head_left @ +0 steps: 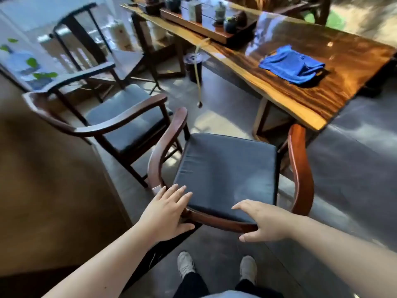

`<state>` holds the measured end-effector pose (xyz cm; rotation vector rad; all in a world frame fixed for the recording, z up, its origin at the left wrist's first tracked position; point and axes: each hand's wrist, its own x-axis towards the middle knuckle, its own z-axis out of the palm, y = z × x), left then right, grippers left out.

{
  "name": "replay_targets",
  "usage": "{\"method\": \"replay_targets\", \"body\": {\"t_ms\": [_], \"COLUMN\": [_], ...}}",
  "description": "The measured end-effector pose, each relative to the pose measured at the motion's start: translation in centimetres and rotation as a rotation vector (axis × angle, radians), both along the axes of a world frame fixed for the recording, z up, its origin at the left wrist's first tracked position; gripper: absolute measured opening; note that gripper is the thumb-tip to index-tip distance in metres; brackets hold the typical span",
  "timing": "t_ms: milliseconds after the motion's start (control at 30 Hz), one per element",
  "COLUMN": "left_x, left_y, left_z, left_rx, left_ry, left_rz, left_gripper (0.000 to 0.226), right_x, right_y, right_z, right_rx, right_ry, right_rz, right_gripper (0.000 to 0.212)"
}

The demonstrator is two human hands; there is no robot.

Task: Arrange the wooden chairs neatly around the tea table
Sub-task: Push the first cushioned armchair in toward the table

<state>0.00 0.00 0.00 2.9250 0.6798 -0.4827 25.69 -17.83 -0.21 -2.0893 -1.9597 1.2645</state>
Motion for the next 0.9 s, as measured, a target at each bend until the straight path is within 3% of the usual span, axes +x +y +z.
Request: {"method": "replay_targets", "body": {"t_ms": [167, 267, 400, 733, 900], "left_x": [-0.7, -0.5, 0.2, 1.3, 1.6], "left_y": [3.0, 4.8, 6.6, 8.7, 12.9], "left_z": [-2.8, -4.4, -5.0, -4.5, -4.0], "left_rx": [-0.127, -0.184, -0.251, -0.18, -0.178], "left_ry": [-0.029, -0.109, -0.153, 0.105, 0.169], "left_rz": [-0.097, -0.177, -0.259, -0.496, -0.461], "left_gripper": [0.084, 0.056, 0.02, 0.024, 0.022], "right_x": [-2.8, -3.8, -4.0, -4.9, -6.7], "right_y": [0.1, 0.6, 0.5, -0.3, 2.9], "right_z": [-2.0, -2.6, -3.2, -3.7, -4.1], "right_rx": [-0.13, -0.158, -0.152, 0.032, 0.11], "right_ry": [-0.016, -0.108, -0.193, -0.235, -0.215], "right_rz": [-0.183, -0.225, -0.268, -0.293, -0.343], "right_gripper": [0.07, 0.061, 0.071, 0.065, 0.06]}}
